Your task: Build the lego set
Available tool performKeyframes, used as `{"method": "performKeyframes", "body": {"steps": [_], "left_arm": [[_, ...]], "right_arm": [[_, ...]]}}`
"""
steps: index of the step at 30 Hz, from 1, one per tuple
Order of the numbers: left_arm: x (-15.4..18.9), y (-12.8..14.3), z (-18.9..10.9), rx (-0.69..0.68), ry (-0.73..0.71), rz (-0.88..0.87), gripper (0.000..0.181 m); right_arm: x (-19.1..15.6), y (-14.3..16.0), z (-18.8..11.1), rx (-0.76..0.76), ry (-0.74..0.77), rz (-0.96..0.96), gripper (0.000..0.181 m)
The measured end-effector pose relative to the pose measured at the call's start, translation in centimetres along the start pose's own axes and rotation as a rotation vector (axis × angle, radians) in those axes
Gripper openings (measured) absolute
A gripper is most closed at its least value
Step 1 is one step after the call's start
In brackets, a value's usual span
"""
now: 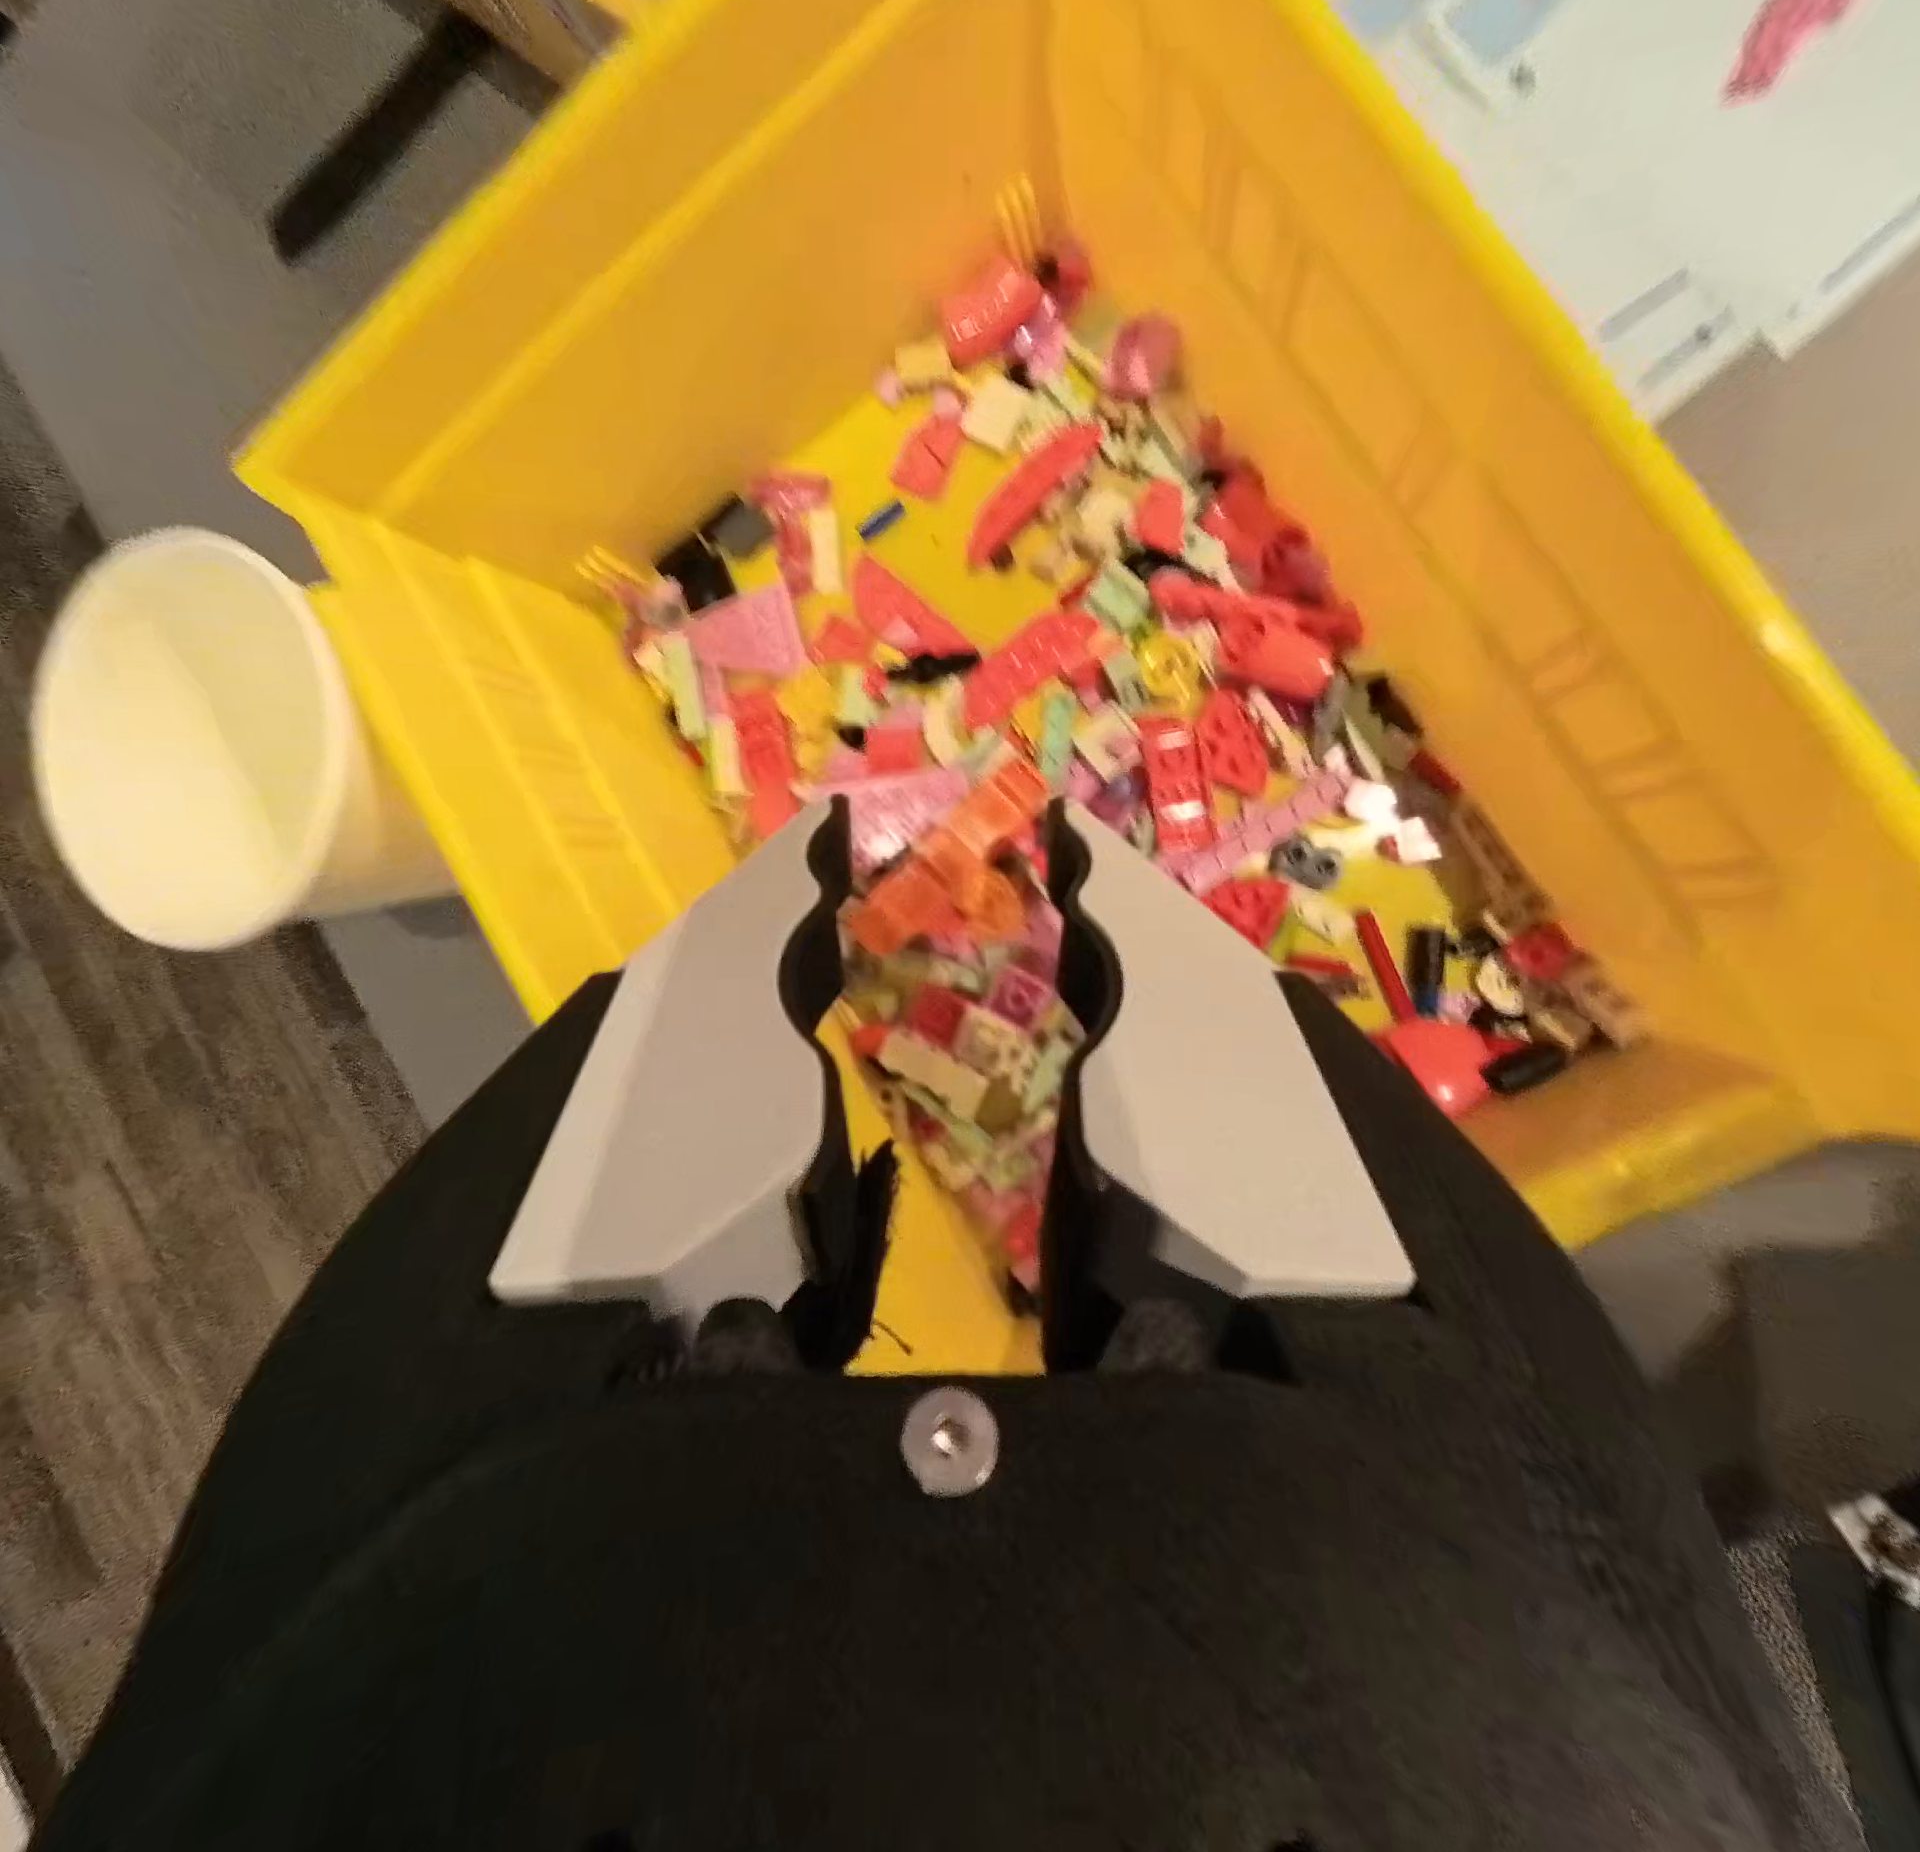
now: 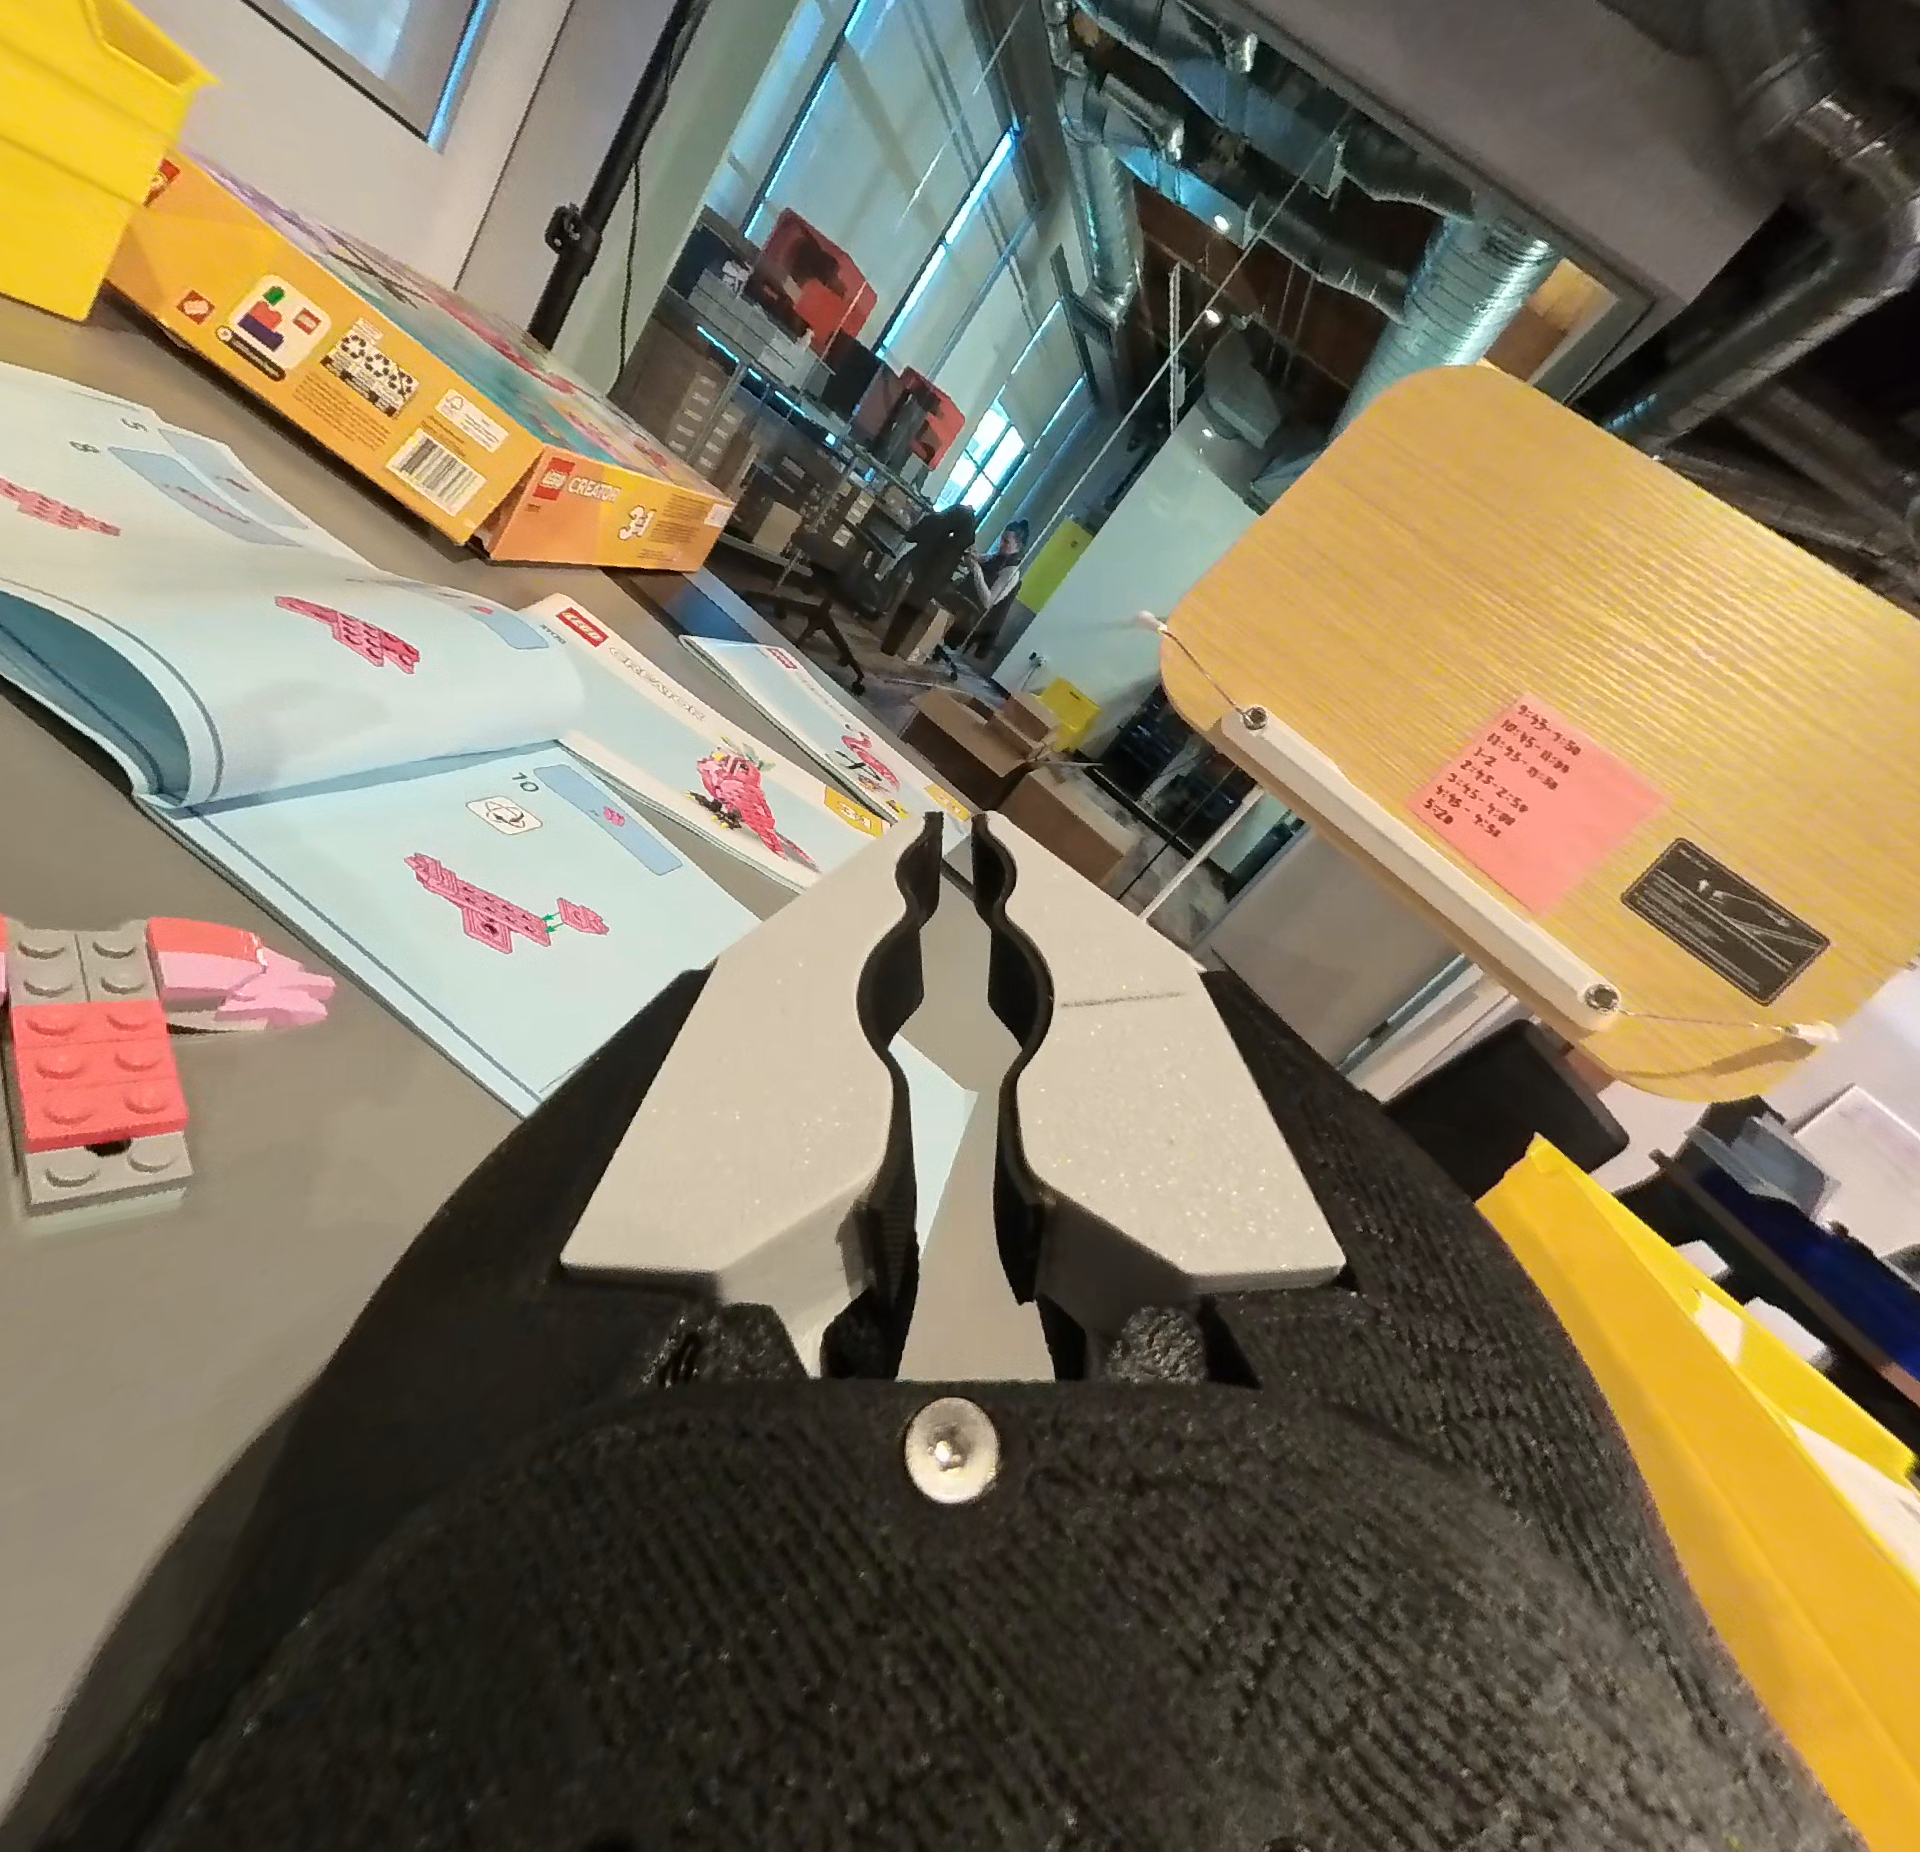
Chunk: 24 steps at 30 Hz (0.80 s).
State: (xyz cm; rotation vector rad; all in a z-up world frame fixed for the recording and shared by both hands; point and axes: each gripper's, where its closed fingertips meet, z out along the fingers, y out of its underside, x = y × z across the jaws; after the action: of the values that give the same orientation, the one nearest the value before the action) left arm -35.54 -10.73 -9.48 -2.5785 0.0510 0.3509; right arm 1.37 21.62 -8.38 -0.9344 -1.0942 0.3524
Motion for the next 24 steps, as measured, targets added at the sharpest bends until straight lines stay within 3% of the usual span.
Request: {"method": "performKeyframes", "body": {"steps": [4, 7, 11, 14, 21, 22, 24], "left_arm": [[-2.3, -3.3, 1.2, -0.093, 0.017, -0.070, 0.039], [-1.2, -5.5, 3.7, -0.123, 0.192, -0.087, 0.020], [0.7, -4.2, 6.9, -0.308, 0.342, -0.141, 0.023], [1.9, -4.7, 8.4, -0.292, 0.366, -0.107, 0.025], [4.1, -3.4, 9.7, -0.408, 0.356, 0.010, 0.046], [4.3, -3.2, 9.9, -0.422, 0.353, 0.019, 0.044], [4.3, -3.0, 10.1, -0.426, 0.343, 0.024, 0.019]], "right_arm": [[0.0, 0.1, 0.0, -0.007, -0.001, -0.006, 0.004], [-0.1, 0.2, -0.1, -0.007, -0.006, -0.003, 0.004], [-0.1, 0.2, -0.1, -0.006, -0.013, -0.001, 0.004], [-0.2, 0.3, -0.2, -0.007, -0.015, -0.004, 0.004], [-0.3, 0.5, -0.2, -0.018, -0.021, -0.020, 0.004], [-0.4, 0.5, -0.2, -0.020, -0.021, -0.020, 0.004], [-0.4, 0.5, -0.2, -0.018, -0.021, -0.020, 0.004]]}}
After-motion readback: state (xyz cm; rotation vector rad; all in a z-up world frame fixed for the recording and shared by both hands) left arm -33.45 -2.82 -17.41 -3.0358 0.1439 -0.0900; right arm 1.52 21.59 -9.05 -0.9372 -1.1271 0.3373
